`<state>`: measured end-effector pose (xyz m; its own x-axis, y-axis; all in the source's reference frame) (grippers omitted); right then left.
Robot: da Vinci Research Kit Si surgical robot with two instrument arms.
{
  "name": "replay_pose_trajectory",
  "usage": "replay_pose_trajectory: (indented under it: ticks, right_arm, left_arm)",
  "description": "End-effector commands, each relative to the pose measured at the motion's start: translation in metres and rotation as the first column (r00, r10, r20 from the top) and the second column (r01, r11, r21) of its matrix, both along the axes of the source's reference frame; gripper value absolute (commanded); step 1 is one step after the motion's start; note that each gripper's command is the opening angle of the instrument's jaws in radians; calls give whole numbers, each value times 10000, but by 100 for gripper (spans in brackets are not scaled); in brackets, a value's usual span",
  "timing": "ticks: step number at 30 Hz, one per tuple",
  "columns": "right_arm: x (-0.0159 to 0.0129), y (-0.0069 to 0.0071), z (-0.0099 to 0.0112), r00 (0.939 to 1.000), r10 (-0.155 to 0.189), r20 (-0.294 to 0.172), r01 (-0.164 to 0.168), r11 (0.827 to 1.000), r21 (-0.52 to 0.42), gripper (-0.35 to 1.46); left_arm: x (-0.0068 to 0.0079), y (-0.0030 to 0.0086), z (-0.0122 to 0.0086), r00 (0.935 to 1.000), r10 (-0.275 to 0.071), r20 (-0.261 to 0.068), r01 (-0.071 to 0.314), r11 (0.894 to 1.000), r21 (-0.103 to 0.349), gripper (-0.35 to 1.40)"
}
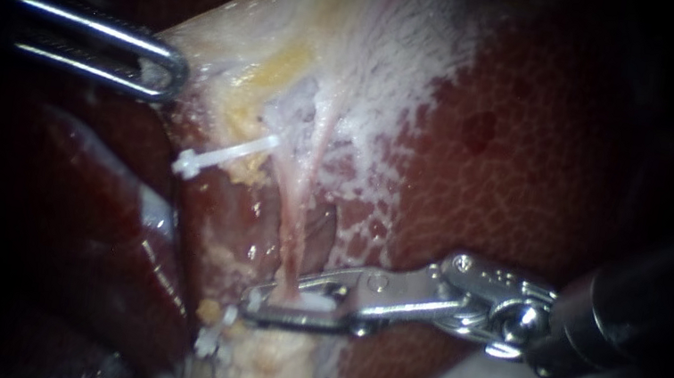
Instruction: Going back first clip right tube
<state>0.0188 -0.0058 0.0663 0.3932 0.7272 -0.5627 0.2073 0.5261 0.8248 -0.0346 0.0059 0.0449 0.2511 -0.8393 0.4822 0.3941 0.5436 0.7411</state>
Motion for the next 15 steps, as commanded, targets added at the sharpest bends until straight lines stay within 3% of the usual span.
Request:
replay_pose_trajectory:
  ticks: [1,12,15]
  right_arm:
    - [0,0,0,10000,-4,-2,4,10000,-4,-35]
    - [-1,0,0,10000,-8,-4,8,10000,-4,-35]
    - [1,0,0,10000,-17,-46,17,9999,-113,-8]
  left_arm:
    - [0,0,0,10000,0,1,0,10000,0,-35]
    - [0,0,1,10000,-1,1,1,10000,0,-35]
    - [0,0,1,10000,0,1,0,10000,0,-35]
